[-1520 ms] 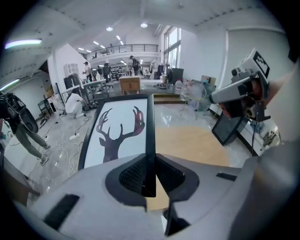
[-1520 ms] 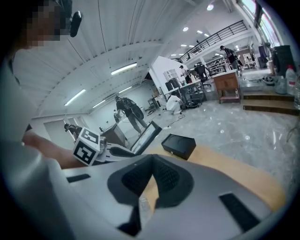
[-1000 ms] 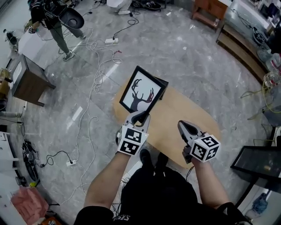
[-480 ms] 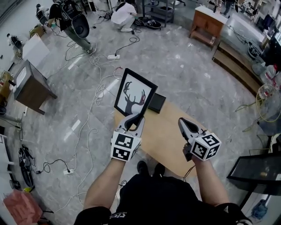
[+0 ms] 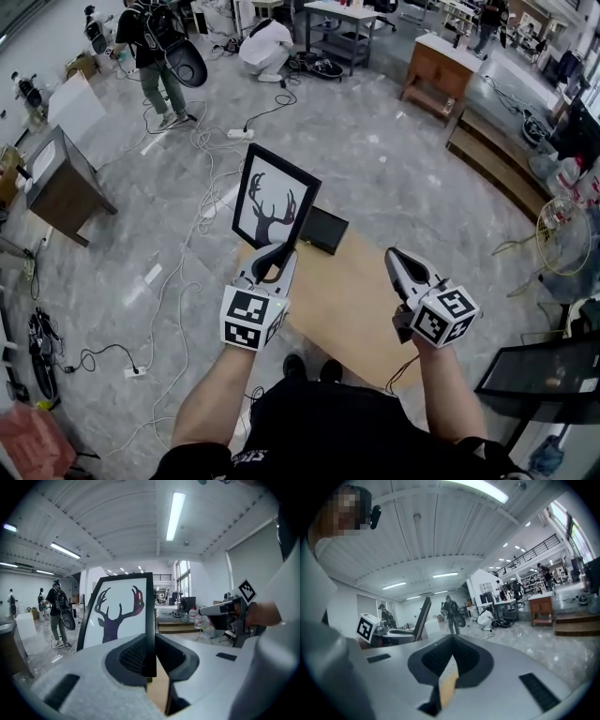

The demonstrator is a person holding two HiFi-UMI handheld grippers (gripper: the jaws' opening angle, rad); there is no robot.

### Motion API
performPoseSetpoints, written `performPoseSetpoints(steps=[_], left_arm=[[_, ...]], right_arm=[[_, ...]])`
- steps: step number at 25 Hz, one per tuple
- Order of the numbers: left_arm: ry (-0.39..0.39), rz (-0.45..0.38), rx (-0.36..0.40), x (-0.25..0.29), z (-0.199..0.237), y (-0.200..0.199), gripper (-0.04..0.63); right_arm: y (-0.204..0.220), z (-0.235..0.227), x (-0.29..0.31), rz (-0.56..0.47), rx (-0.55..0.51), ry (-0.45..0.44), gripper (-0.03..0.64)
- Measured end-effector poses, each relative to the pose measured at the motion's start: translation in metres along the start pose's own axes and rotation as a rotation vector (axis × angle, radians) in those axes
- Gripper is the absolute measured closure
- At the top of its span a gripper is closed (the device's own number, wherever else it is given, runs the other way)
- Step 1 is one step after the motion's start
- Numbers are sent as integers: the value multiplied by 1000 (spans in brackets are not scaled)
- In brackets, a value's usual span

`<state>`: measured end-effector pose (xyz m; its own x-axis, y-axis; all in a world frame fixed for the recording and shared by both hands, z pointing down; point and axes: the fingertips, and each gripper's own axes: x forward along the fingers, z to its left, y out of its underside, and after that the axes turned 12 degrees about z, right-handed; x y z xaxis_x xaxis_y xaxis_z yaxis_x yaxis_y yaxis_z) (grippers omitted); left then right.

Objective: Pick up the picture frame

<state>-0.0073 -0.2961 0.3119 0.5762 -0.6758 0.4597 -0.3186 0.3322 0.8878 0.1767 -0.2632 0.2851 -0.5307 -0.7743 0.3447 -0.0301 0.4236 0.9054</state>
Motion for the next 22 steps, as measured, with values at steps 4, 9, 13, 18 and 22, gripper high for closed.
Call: performPoseSetpoints(steps=[4,9,13,18,22], left_arm=[[9,-12,19,2,-7,-17,528],[20,-37,69,-7,-13,-25,528],[28,-68,91,-11,-17,-29,528],[20,-111,72,-15,-19,-35,528],[30,-133,82,-17,-23,-36,528]], right_arm=[[-17,-9,-20,-50,-26,24,612],[-11,0,-30,-94,-21,51,612],[-3,8,-25,-110,-27,55,612],[-3,20,-27,-117,-73,44,614],[-14,23,-33,-129,-86,57,614]])
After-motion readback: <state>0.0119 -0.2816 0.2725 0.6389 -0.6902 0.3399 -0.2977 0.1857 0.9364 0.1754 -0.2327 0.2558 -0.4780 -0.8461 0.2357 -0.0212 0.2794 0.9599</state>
